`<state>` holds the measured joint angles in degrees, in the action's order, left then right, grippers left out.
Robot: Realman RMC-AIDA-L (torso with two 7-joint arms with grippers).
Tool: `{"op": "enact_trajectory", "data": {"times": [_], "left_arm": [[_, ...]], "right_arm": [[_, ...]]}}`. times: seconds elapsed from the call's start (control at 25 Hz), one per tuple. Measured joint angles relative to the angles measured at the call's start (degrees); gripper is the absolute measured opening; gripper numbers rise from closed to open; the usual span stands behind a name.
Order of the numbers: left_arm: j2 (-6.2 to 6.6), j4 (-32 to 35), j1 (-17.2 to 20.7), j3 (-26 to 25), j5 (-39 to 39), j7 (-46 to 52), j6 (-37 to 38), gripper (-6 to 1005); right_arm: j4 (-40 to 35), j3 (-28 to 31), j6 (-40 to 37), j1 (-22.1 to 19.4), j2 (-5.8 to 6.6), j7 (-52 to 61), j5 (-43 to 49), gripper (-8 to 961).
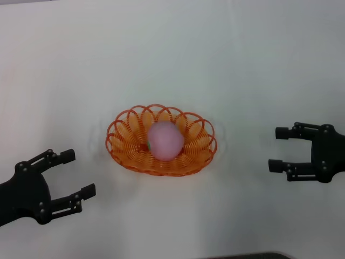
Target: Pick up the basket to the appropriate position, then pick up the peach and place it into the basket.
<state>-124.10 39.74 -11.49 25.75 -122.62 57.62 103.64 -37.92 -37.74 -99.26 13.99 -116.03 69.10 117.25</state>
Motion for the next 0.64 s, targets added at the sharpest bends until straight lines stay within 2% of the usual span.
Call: {"op": "enact_trajectory", "data": {"times": [0.64], "left_arm": [[0.00,-0.14,-0.29,-0.02,0.44,0.48,-0.74,883]], "right_arm": [[-0.42,0.56,-0.20,0.72,-0.20,-0.67,1.76,876]]}}
